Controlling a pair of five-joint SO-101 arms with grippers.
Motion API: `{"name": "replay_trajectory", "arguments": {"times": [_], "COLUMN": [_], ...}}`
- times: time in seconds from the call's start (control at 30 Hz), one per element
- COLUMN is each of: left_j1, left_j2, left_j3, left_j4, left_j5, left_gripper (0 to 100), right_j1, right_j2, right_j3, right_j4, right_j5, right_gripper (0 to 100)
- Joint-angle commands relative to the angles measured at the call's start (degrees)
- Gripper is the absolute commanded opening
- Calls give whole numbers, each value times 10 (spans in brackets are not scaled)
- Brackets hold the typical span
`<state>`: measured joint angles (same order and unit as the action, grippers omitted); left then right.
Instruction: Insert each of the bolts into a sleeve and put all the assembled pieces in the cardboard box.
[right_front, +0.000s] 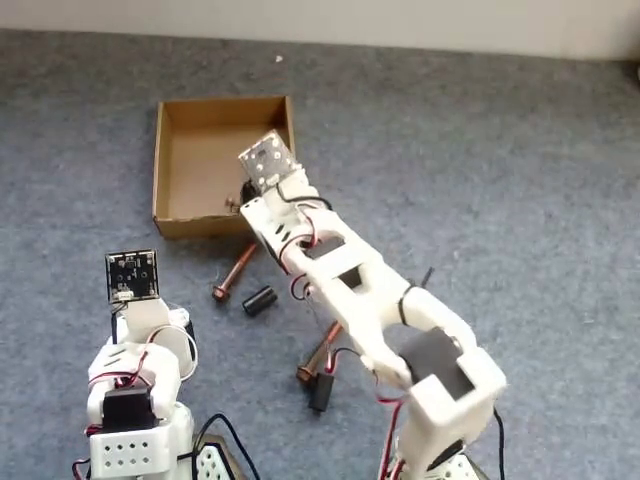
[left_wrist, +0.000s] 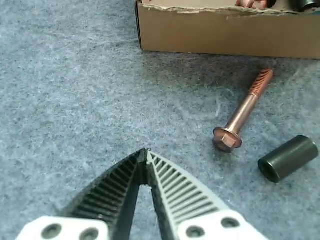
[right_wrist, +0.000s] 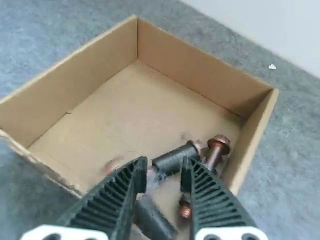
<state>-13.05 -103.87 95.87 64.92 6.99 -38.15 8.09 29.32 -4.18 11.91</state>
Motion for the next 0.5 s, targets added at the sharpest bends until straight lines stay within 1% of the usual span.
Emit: {"name": "replay_trajectory", "arguments": {"times": [0.0, 0.23, 0.47], "left_j1": [-4, -4, -4], "left_j2": [-5, -5, -5], "left_j3": [13, 13, 13], "left_j4": [-12, -12, -12], "left_j5": [-8, -8, -8], "left_gripper": [6, 6, 6], "right_j1": [18, 29, 27], "right_j2": [-112, -309, -516], "right_j3": [-9, 115, 264], "right_j4": [86, 247, 320], "right_j5": [-6, -6, -14], "right_gripper": [101, 101, 101]}}
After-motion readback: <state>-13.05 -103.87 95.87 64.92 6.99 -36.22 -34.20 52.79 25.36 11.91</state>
